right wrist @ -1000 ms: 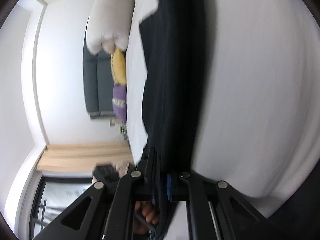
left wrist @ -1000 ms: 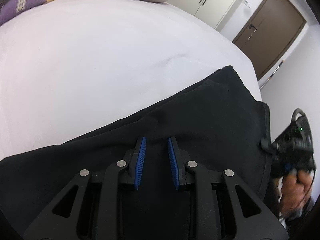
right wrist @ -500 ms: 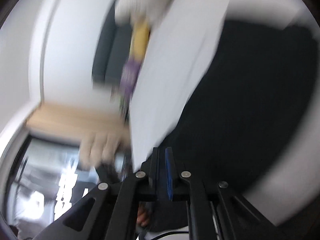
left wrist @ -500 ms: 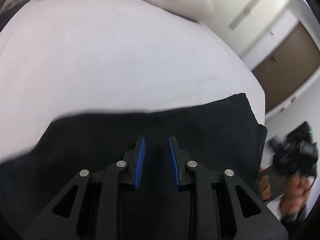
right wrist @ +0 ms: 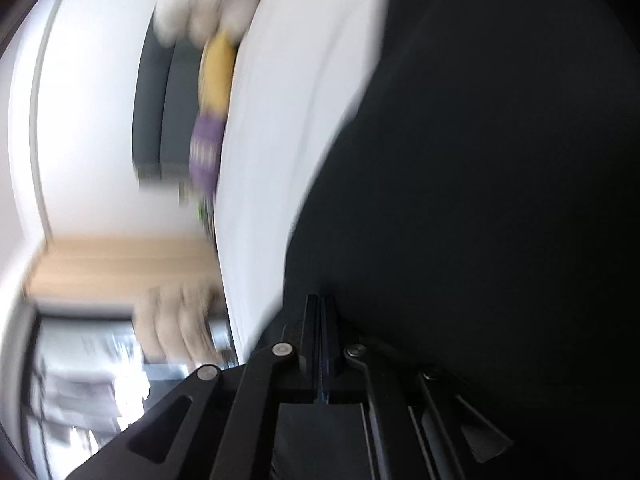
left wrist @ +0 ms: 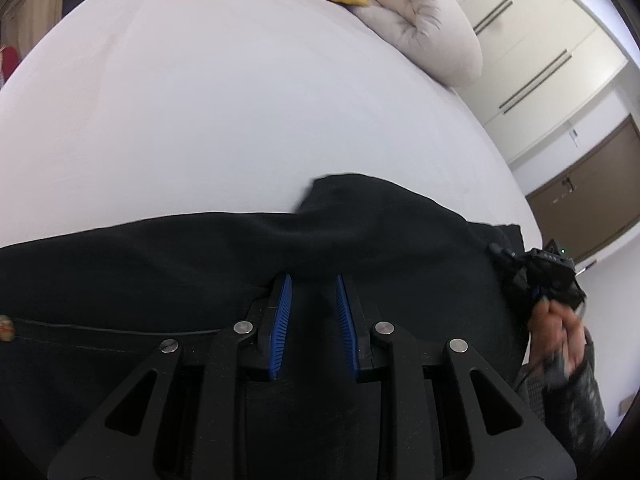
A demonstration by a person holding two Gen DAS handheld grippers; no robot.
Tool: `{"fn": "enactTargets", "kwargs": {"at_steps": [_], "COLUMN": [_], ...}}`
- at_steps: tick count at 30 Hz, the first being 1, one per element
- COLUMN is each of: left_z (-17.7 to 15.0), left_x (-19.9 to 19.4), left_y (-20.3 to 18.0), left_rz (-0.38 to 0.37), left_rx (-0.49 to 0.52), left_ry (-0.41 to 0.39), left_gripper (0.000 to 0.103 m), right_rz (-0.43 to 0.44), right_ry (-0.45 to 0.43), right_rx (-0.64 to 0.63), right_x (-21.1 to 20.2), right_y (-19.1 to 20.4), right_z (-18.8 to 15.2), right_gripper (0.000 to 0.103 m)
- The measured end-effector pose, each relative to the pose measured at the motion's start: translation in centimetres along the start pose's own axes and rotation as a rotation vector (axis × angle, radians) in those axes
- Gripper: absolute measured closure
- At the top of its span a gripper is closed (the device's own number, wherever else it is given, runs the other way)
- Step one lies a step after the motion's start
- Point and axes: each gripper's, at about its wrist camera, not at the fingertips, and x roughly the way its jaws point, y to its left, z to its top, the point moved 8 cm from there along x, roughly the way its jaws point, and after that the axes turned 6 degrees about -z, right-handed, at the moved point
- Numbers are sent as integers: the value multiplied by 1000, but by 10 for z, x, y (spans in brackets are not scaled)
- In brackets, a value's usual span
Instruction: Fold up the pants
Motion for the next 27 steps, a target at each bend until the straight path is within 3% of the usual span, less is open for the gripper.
{"fn": "enactTargets", "kwargs": {"at_steps": [4,7,9,10,13,16,19,21,22,23,25,27], "left_z": [1,0,-4,-4,-4,0,-6,-18,-28,-35,-52,-55], "left_x": [-29,-69,-96,-113,-140,-133,-100,-73,-56,-47,-30,-40], "left_y": [29,59,80,91,94,56,-12,-39,-46,-44,-26,-10], "left_rz": [16,59,133,150,156,71,-51,-79,-57,-33,7,-62], "left_rx": [-27,-64,-92,-107,-165,-132,-25,40,81,99,75,4], "left_ry": [-30,-79,-117,-133,-191,-186,-108,-41,-1,26,86,41], "left_gripper": [81,81,81,81,81,81,81,81,81,81,81,81], "right_rz": [-80,-104,-167,-174,-66,-6,74,75,42,10,27,15], "right_ry": [-227,-307,-332,-317,-218,-17,229,325,344,344,332,266], "right_rx": [94,153,68,39,-32,-143,-212,-224,-243,-256,-227,-186], "right_x": [-70,-107,-118,-116,-91,-32,34,63,63,64,70,51], "right_y": [-46,-53,-40,-35,-2,28,57,57,46,37,39,24], "right_z": [81,100,91,83,27,-60,-159,-187,-204,-208,-194,-165], "right_gripper": [103,103,98,98,98,98,98,98,98,101,103,103]}}
